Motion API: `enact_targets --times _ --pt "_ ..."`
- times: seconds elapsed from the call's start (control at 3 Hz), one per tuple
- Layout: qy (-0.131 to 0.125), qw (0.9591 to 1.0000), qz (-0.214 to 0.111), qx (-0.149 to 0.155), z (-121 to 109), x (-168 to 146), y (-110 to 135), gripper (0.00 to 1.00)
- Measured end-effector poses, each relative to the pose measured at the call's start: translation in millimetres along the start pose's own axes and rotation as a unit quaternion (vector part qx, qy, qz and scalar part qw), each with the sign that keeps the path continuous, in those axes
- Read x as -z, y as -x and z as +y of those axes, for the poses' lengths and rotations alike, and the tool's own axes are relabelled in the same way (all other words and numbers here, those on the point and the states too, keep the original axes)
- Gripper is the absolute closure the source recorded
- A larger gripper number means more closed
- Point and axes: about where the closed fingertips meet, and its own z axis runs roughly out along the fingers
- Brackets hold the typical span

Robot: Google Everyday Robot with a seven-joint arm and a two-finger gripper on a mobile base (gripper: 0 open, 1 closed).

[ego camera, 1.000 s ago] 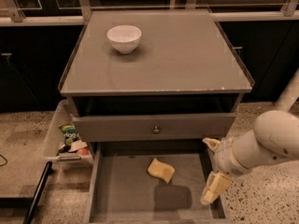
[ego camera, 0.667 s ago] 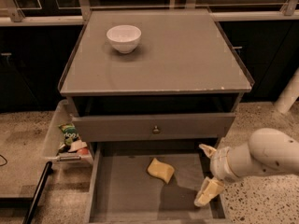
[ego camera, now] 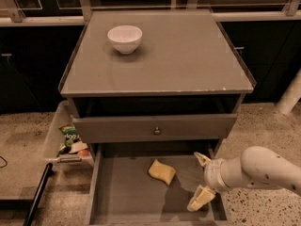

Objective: Pick sponge from middle drawer and place on counter

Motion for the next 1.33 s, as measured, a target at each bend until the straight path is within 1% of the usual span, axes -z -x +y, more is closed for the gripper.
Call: enact_targets --times 0.33,0.67,1.0,1.33 --pt "0.000 0.9999 -0.007 -0.014 -9 -37 -10 0.00" --pt "-0.001 0.9997 -0.020 -0.018 -21 -78 -18 0.00" --pt "0.007 0.9990 -0.040 -0.021 -29 -115 -22 0.00" --pt "0.012 0.9986 -0.049 -0.016 -39 -150 -28 0.00"
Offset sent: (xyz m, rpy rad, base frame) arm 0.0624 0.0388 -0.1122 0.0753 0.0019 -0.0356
